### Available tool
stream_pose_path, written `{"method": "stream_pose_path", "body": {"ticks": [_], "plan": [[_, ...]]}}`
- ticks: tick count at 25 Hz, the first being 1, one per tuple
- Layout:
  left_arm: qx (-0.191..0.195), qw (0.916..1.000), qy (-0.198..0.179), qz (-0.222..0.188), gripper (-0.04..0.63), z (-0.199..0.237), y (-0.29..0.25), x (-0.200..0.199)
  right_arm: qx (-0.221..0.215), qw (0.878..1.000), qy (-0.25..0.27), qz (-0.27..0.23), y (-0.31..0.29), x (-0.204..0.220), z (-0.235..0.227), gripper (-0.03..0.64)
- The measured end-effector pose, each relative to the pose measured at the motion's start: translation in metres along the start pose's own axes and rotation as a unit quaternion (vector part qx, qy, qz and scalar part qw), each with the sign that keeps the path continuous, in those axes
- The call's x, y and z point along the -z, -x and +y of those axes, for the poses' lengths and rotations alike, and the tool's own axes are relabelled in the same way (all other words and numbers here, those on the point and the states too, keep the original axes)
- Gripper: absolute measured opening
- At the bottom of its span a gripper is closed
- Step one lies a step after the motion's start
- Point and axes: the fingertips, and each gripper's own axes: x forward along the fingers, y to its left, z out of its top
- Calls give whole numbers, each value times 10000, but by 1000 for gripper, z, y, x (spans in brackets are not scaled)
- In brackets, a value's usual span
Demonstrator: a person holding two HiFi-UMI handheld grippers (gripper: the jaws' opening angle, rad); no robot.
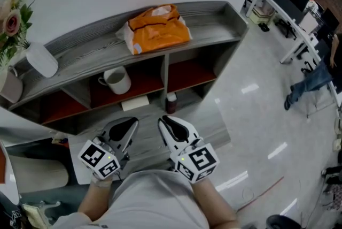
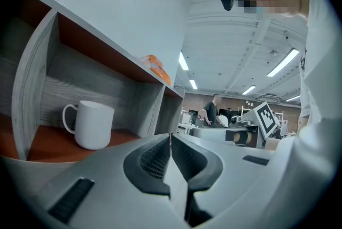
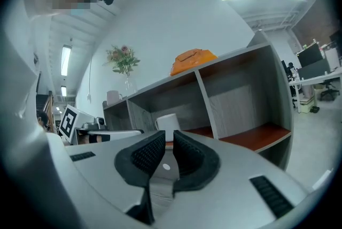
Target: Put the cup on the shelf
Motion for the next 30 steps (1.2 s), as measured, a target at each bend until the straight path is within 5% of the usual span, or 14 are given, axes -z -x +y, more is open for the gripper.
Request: {"method": "stream_pose_path", "body": {"ticks": [30], "plan": [[-275, 9995, 97, 77, 21, -2, 17, 13, 61, 10000, 44, -41, 7, 1, 2, 54]]}}
